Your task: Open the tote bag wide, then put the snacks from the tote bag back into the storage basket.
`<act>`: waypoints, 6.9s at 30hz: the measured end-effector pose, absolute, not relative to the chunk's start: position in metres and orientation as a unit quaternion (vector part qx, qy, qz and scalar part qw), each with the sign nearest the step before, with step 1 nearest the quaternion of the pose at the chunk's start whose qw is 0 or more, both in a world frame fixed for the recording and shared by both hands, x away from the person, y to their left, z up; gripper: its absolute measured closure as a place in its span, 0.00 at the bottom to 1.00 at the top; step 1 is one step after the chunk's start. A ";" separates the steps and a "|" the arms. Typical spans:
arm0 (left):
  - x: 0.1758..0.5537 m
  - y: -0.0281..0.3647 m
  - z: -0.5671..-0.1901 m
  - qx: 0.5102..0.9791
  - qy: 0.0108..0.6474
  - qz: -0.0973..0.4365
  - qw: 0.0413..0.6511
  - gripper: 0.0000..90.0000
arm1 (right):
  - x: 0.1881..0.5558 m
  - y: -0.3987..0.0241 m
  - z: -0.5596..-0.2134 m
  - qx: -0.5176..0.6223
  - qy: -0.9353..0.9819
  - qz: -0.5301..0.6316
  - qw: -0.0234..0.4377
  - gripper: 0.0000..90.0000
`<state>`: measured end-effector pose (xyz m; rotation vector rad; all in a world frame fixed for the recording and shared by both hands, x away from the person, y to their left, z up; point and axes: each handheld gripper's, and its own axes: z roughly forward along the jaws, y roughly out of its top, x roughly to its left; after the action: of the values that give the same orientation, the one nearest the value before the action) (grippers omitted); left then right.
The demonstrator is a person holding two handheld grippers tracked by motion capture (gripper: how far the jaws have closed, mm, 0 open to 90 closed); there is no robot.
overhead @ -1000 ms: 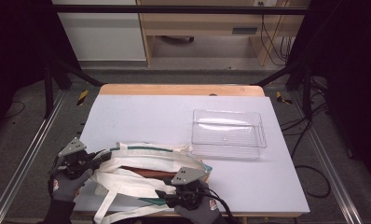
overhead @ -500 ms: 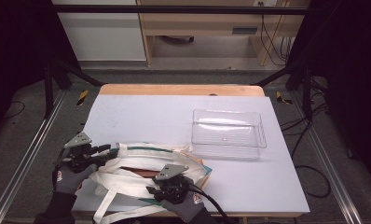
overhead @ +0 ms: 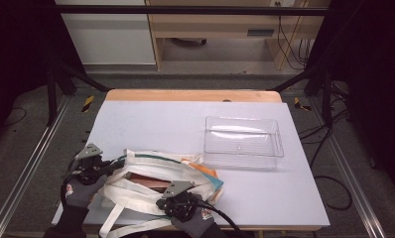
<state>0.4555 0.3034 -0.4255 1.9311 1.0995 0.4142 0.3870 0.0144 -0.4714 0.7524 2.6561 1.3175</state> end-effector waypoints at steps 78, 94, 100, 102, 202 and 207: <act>0.376 0.254 -0.459 0.825 0.390 0.153 0.378 1.00 | 0.439 -0.058 -0.454 0.381 0.776 0.453 0.219 0.96; 0.375 0.264 -0.439 0.786 0.384 0.183 0.448 0.92 | 0.429 -0.069 -0.454 0.378 0.768 0.478 0.197 0.74; 0.397 0.263 -0.429 0.783 0.390 0.221 0.433 0.74 | 0.407 -0.075 -0.440 0.361 0.773 0.493 0.174 0.68; 0.404 0.262 -0.431 0.783 0.395 0.221 0.426 0.69 | 0.401 -0.072 -0.441 0.351 0.784 0.488 0.154 0.67; 0.431 0.323 -0.455 0.745 0.473 0.200 0.426 0.61 | 0.434 -0.034 -0.453 0.261 0.866 0.401 0.145 0.27; 0.432 0.325 -0.460 0.738 0.478 0.191 0.436 0.64 | 0.435 -0.032 -0.457 0.259 0.867 0.397 0.152 0.28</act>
<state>0.4322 0.3249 -0.4601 1.8365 1.1902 0.4763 0.4352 -0.0322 -0.4572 0.7422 2.4888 1.1379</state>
